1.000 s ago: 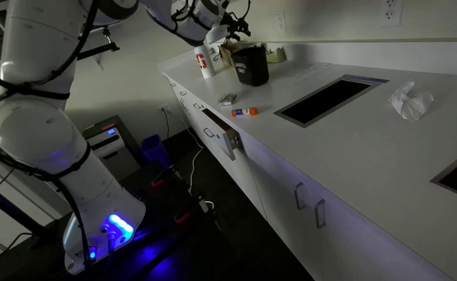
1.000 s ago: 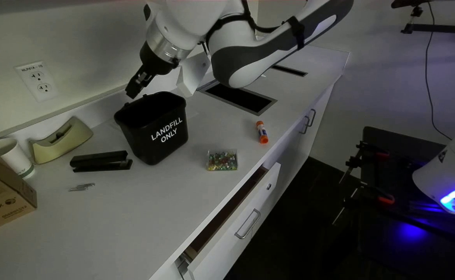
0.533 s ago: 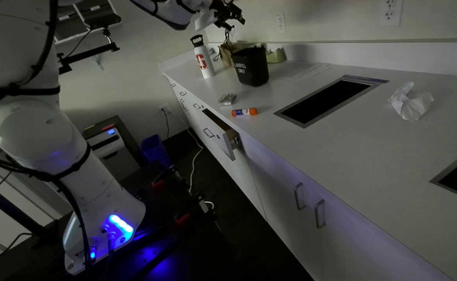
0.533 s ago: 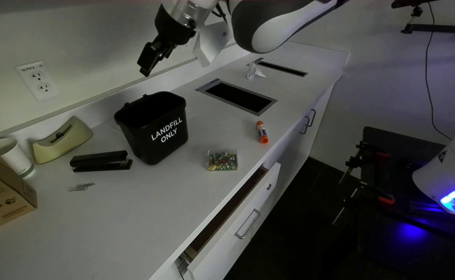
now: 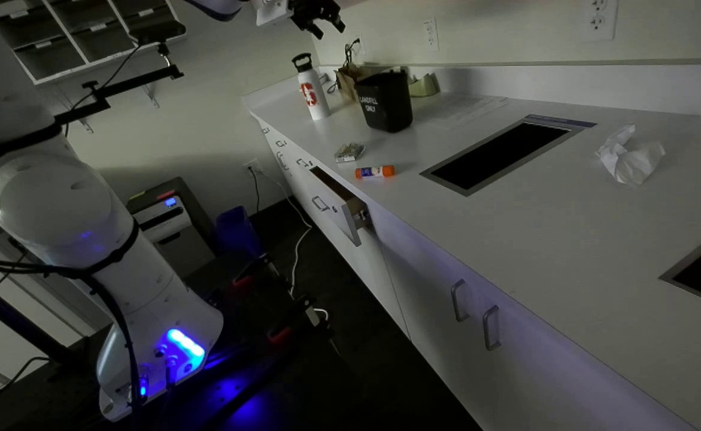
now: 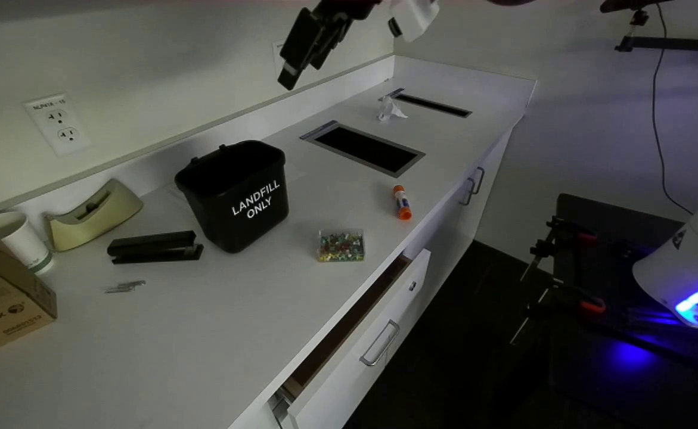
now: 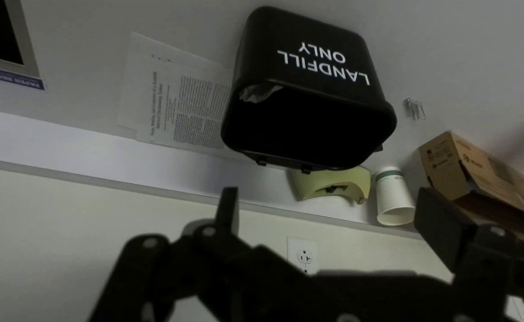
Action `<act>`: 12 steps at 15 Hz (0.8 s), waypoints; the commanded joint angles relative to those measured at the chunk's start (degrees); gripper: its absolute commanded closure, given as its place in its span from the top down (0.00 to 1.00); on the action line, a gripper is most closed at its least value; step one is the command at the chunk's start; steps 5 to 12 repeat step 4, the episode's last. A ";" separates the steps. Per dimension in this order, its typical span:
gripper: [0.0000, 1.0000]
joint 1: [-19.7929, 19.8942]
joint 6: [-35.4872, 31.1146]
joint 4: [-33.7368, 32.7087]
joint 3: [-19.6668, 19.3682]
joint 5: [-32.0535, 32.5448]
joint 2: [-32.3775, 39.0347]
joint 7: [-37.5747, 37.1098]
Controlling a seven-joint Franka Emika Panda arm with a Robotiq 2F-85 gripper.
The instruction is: Put the paper closest to you in the black bin
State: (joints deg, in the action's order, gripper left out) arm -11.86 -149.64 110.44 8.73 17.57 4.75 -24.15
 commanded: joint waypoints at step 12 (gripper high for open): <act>1.00 0.84 6.14 10.26 0.69 -6.21 -11.67 4.12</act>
